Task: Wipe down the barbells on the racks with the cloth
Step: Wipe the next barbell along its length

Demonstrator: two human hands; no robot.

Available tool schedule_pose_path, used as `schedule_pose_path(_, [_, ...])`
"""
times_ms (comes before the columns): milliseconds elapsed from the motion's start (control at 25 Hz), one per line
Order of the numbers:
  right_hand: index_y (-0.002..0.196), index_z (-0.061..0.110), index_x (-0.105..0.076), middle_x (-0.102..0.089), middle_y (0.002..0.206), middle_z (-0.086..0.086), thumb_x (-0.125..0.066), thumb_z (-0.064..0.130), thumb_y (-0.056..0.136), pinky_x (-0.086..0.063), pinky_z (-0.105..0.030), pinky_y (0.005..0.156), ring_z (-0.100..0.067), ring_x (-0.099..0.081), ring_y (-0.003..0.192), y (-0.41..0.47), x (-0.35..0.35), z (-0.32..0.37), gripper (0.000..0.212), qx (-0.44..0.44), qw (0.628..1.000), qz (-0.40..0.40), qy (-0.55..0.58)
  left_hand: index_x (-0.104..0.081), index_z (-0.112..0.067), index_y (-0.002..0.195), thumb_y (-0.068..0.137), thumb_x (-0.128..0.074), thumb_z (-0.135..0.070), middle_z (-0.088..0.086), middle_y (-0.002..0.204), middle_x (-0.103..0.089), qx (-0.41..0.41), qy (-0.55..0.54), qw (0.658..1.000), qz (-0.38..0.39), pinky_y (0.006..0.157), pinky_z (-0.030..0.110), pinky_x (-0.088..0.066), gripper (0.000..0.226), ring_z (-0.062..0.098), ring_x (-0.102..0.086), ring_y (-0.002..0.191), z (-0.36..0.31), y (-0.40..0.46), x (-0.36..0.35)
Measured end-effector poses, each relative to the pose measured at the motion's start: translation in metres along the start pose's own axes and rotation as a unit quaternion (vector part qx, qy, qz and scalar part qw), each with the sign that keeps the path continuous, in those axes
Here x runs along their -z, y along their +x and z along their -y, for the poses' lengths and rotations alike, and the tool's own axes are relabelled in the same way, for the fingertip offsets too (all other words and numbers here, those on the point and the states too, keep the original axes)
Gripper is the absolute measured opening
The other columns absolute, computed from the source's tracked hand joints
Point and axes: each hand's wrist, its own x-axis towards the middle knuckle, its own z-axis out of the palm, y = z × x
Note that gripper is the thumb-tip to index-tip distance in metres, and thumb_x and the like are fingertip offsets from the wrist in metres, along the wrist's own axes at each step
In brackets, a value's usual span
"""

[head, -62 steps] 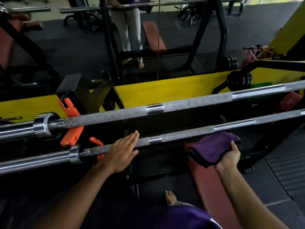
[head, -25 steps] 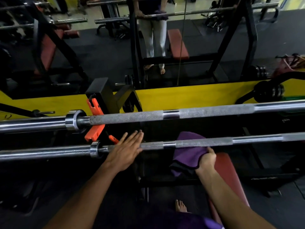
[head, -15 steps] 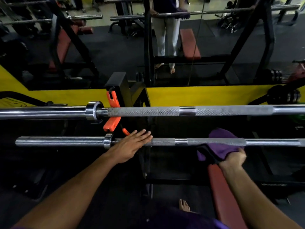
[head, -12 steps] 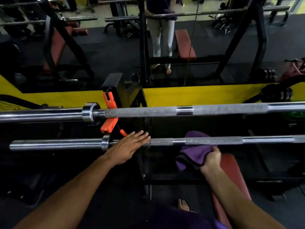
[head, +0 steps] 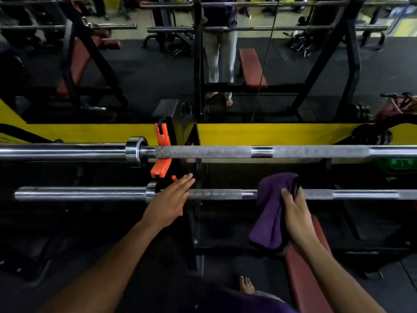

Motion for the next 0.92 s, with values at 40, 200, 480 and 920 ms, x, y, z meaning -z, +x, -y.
schedule_pose_path(40, [0.135,0.012,-0.045,-0.06,0.13,-0.008,-0.047,0.039,0.104,-0.04,-0.035,0.103,-0.022,-0.056,0.119,0.004,-0.004,0.007,0.041,0.06,0.997,-0.009,-0.048,-0.049,-0.019,0.149,0.104,-0.041,-0.028,-0.006,0.159,-0.04,-0.012,0.027,0.999,-0.032,0.118,0.024,-0.032,0.046,0.005,-0.035,0.145,0.001,-0.007,0.008])
schedule_pose_path(200, [0.138,0.015,-0.041,-0.057,0.133,-0.011,-0.043,0.037,0.104,-0.041,-0.04,0.099,-0.027,-0.056,0.117,0.008,-0.05,-0.003,0.041,0.265,0.911,0.073,-0.308,-0.06,-0.012,0.137,0.101,-0.038,-0.028,0.01,0.14,-0.058,0.045,0.135,0.987,-0.077,0.108,0.05,-0.042,0.045,0.03,-0.056,0.126,0.037,-0.034,0.041])
schedule_pose_path(480, [0.121,0.027,-0.05,-0.067,0.112,0.0,-0.03,0.062,0.095,-0.045,-0.043,0.083,-0.028,-0.061,0.103,0.045,-0.076,0.003,0.048,0.273,0.755,0.109,-0.587,-0.034,-0.017,0.157,0.104,0.0,-0.059,0.005,0.158,-0.042,0.13,0.135,0.982,0.028,0.124,0.045,-0.014,0.076,0.02,-0.032,0.149,0.08,-0.047,0.041])
schedule_pose_path(920, [0.147,0.02,-0.042,-0.045,0.152,-0.013,-0.051,0.041,0.089,-0.026,-0.062,0.115,-0.037,-0.041,0.14,-0.016,-0.188,-0.018,0.062,0.392,0.711,0.166,-0.559,-0.033,-0.017,0.158,0.104,0.002,-0.059,0.005,0.157,-0.044,0.132,0.119,0.984,0.009,0.122,0.046,-0.014,0.077,0.024,-0.033,0.148,0.081,-0.048,0.039])
